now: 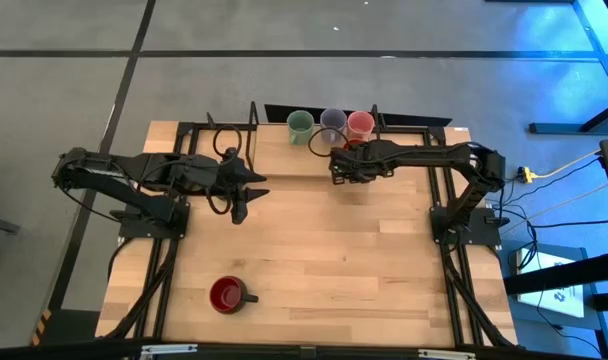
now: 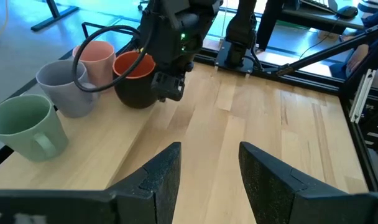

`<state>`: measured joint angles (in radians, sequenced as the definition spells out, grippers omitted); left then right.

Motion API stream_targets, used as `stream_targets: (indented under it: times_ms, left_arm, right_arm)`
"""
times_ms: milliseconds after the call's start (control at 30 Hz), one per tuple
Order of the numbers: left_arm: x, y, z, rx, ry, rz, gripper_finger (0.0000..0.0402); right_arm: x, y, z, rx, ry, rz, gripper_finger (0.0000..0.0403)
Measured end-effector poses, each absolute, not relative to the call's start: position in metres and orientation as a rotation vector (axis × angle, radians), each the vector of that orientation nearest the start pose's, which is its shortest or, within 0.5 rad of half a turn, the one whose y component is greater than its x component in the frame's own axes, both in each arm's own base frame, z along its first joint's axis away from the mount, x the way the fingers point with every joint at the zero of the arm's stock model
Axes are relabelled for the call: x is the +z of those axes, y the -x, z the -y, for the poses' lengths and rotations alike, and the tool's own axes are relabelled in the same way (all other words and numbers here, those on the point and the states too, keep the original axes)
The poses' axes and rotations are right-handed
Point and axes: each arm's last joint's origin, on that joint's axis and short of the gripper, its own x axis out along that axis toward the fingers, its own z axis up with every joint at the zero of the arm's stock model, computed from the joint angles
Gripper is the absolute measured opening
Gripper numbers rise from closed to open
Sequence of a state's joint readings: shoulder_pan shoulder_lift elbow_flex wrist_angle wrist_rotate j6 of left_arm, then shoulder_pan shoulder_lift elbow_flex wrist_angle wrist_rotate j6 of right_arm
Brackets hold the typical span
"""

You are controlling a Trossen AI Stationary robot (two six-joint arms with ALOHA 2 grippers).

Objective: Place coffee mugs
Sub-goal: Put the black orange color mug on the shelf, then put the black red color mug on the shelf

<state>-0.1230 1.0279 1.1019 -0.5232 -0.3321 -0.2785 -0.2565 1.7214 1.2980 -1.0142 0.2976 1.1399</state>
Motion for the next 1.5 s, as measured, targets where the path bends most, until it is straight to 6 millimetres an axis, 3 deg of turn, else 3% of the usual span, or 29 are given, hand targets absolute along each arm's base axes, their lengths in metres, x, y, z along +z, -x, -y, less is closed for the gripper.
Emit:
stream_targets:
  times_ms: [333,500,667,867,967,1100,1300,1500]
  left_arm:
    - [0.366,-0.209,0.016,0.265,0.171,-0.406,0.0157]
    - [0.366,-0.209,0.016,0.265,0.172,-0.406,0.0157]
    - [0.366,-0.209,0.016,0.264,0.171,-0.405,0.0157]
    - [0.368,-0.210,0.016,0.266,0.176,-0.385,0.0157]
    - [0.370,-0.211,0.016,0.260,0.186,-0.362,0.0157]
    - [0.373,-0.212,0.018,0.244,0.191,-0.331,0.0157]
    - [0.366,-0.219,0.031,0.022,0.204,-0.399,0.0157]
    - [0.338,-0.227,0.069,-0.207,0.302,-0.661,0.0155]
  right_arm:
    - [0.224,-0.306,0.089,-1.220,-0.876,-1.033,0.0129]
    - [0.234,-0.305,0.088,-1.205,-0.874,-1.037,0.0153]
    - [0.267,-0.305,0.085,-1.094,-0.860,-1.106,0.0158]
    - [0.319,-0.310,0.067,-0.959,-0.782,-1.108,0.0158]
    - [0.339,-0.318,0.037,-0.849,-0.668,-1.062,0.0158]
    - [0.342,-0.329,-0.024,-0.611,-0.460,-1.016,0.0159]
    - [0.305,-0.338,-0.113,-0.193,-0.426,-0.935,0.0159]
    - [0.266,-0.322,-0.165,-0.120,-0.464,-0.856,0.0159]
